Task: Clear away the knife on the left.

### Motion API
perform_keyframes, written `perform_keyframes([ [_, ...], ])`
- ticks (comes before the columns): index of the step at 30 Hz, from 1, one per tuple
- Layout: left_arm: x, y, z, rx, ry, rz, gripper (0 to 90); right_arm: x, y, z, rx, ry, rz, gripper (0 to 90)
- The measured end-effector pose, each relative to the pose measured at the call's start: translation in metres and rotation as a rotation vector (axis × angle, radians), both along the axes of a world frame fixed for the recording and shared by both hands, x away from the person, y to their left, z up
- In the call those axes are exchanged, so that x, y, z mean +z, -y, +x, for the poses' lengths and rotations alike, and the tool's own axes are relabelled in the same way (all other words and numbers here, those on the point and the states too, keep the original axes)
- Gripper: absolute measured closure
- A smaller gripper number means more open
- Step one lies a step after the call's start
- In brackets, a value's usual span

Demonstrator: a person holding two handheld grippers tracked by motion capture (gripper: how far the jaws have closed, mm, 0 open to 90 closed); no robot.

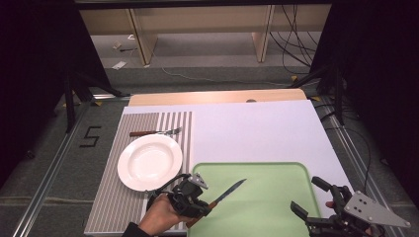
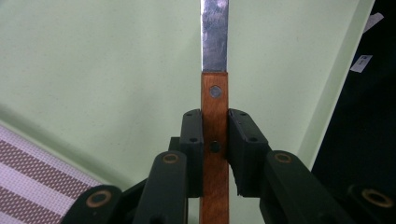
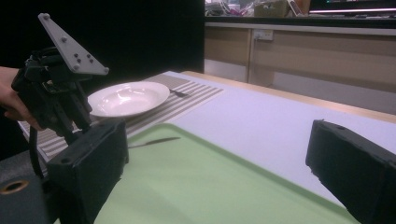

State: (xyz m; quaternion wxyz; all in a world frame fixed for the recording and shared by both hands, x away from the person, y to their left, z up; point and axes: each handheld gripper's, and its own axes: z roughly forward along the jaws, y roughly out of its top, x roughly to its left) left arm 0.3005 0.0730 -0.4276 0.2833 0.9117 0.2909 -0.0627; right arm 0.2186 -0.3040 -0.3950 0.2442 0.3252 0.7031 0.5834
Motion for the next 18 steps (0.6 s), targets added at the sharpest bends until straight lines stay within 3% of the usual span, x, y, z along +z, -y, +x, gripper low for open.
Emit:
perform_keyframes([
  [18, -0.008, 0.017, -0.001, -0.035, -0.048, 0.018, 76.7, 0.0, 0.0, 0.0, 0.0, 0.002, 0.001, 6.7],
])
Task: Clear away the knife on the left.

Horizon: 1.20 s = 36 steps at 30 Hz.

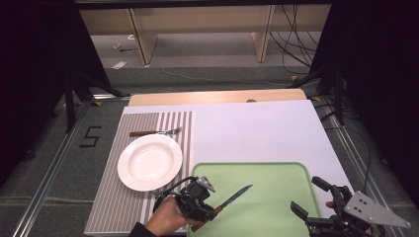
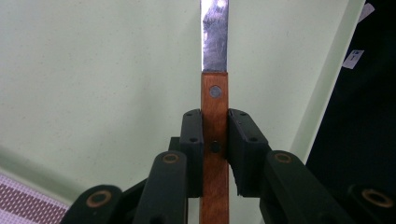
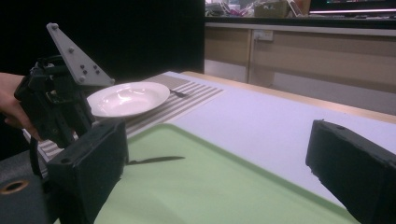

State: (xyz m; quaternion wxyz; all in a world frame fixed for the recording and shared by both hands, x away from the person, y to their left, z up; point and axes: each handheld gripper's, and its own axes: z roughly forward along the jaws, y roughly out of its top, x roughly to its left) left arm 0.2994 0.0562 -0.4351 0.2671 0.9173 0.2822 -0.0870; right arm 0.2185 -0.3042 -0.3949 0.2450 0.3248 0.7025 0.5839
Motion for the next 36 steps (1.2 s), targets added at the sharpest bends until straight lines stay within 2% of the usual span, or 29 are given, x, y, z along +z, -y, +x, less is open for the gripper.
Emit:
perform_keyframes([
  [11, -0.008, 0.009, 0.0, -0.018, -0.038, 0.034, 76.6, 0.0, 0.0, 0.0, 0.0, 0.002, -0.001, 6.8],
  [18, -0.018, 0.019, 0.0, -0.05, -0.053, 0.089, 76.6, 0.0, 0.0, 0.0, 0.001, 0.0, -0.004, 6.8],
  [22, -0.023, 0.021, 0.002, -0.051, -0.061, 0.114, 76.6, 0.0, 0.0, 0.0, 0.002, 0.001, -0.003, 6.8],
  [26, -0.027, 0.023, 0.001, -0.052, -0.071, 0.124, 76.5, 0.0, 0.0, 0.0, 0.002, 0.001, -0.003, 6.8],
  [32, -0.027, 0.023, 0.0, -0.065, -0.07, 0.113, 75.1, 0.0, 0.0, 0.0, 0.004, 0.0, -0.002, 6.8],
  [34, -0.026, 0.024, -0.001, -0.076, -0.07, 0.108, 67.8, 0.0, 0.0, 0.0, 0.004, 0.0, -0.002, 6.8],
  [36, -0.024, 0.025, -0.002, -0.084, -0.041, 0.102, 57.7, 0.0, 0.0, 0.0, 0.004, 0.001, -0.002, 6.9],
])
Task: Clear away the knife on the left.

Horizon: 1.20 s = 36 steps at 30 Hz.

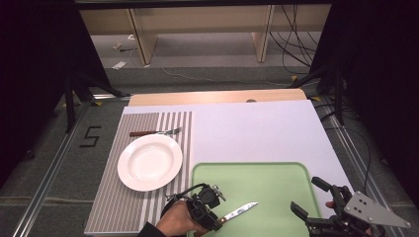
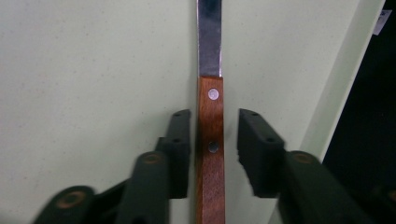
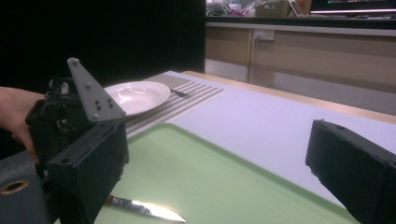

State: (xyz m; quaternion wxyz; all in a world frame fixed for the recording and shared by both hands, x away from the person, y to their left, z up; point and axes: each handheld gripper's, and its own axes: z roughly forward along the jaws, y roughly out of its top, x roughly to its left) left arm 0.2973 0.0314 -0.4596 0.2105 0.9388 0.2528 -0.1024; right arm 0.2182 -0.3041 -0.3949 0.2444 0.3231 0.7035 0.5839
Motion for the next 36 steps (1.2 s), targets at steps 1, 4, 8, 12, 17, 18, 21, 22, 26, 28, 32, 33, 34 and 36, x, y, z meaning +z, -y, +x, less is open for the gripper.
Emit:
perform_keyframes([
  [1, 0.002, 0.0, -0.001, -0.005, 0.022, -0.016, 53.3, 0.0, 0.0, 0.0, 0.002, -0.002, -0.003, 6.9],
  [4, 0.008, 0.002, -0.001, -0.001, 0.07, -0.051, 42.0, 0.0, 0.0, 0.0, 0.0, 0.0, 0.001, 6.8],
  [8, 0.016, 0.003, -0.004, -0.004, 0.164, -0.091, 32.0, 0.0, 0.0, 0.0, 0.001, 0.0, 0.001, 6.8],
  [12, 0.02, 0.006, -0.006, -0.028, 0.216, -0.128, 36.4, 0.0, 0.0, 0.0, 0.002, -0.001, 0.001, 6.9],
  [17, 0.018, 0.014, -0.007, -0.063, 0.221, -0.119, 49.4, 0.0, 0.0, 0.0, 0.002, -0.001, 0.0, 6.8],
  [18, 0.018, 0.015, -0.008, -0.063, 0.218, -0.114, 52.5, 0.0, 0.0, 0.0, 0.002, -0.001, 0.001, 6.8],
  [21, 0.016, 0.018, -0.007, -0.08, 0.206, -0.095, 60.0, 0.0, 0.0, 0.0, 0.002, 0.0, 0.002, 6.9],
  [22, 0.015, 0.019, -0.007, -0.084, 0.201, -0.093, 62.9, 0.0, 0.0, 0.0, 0.002, 0.0, 0.002, 6.9],
  [26, 0.011, 0.026, -0.009, -0.109, 0.177, -0.079, 73.0, 0.0, 0.0, 0.0, 0.002, 0.0, 0.002, 6.9],
  [28, 0.009, 0.029, -0.011, -0.132, 0.17, -0.069, 78.8, 0.0, 0.0, 0.0, 0.002, 0.0, 0.002, 6.9],
  [32, 0.005, 0.036, -0.013, -0.165, 0.171, -0.052, 87.6, 0.0, 0.0, 0.0, 0.002, -0.001, 0.001, 6.9],
  [33, 0.004, 0.038, -0.014, -0.167, 0.176, -0.046, 88.6, 0.0, 0.0, 0.0, 0.002, -0.001, 0.001, 6.9],
  [34, 0.003, 0.038, -0.013, -0.171, 0.173, -0.039, 89.4, 0.0, 0.0, 0.0, 0.002, -0.001, 0.001, 6.9],
  [36, 0.001, 0.039, -0.013, -0.172, 0.175, -0.027, 89.7, 0.0, 0.0, 0.0, 0.002, -0.001, 0.001, 6.9],
])
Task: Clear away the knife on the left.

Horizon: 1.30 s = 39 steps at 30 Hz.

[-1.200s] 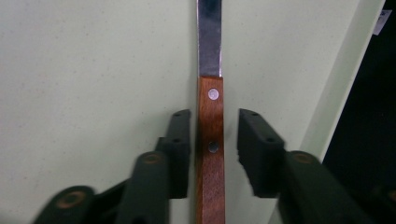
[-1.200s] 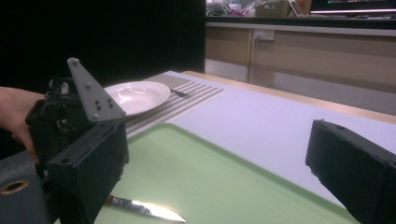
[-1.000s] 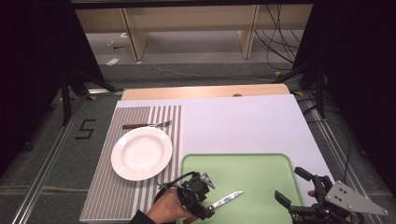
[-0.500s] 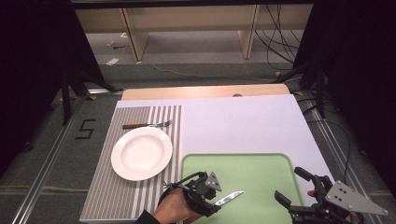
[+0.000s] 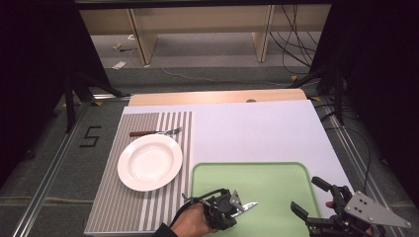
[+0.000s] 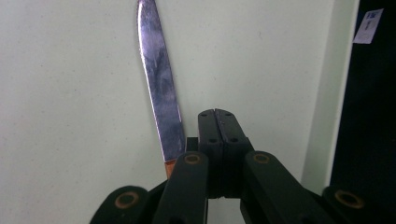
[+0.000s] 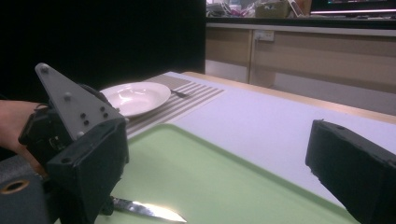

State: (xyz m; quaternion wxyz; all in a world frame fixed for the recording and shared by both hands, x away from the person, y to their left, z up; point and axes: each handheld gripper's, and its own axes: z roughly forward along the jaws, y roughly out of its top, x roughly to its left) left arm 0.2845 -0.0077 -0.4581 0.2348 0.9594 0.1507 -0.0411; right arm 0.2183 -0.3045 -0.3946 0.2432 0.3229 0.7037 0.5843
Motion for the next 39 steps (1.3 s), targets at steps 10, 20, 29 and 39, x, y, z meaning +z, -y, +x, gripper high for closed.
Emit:
perform_keyframes([
  [10, -0.004, -0.003, 0.003, 0.031, -0.002, 0.024, 89.8, 0.0, 0.0, 0.0, 0.001, 0.0, 0.002, 7.0],
  [20, -0.004, -0.007, 0.007, 0.054, -0.017, 0.045, 89.8, 0.0, 0.0, 0.0, 0.001, 0.001, 0.001, 7.0],
  [29, -0.002, -0.018, 0.013, 0.074, -0.029, 0.082, 89.7, 0.0, 0.0, -0.001, 0.001, 0.003, 0.004, 7.0],
  [39, 0.0, -0.031, 0.026, 0.146, -0.014, 0.065, 89.7, 0.0, 0.0, -0.001, 0.003, 0.001, 0.002, 7.0],
])
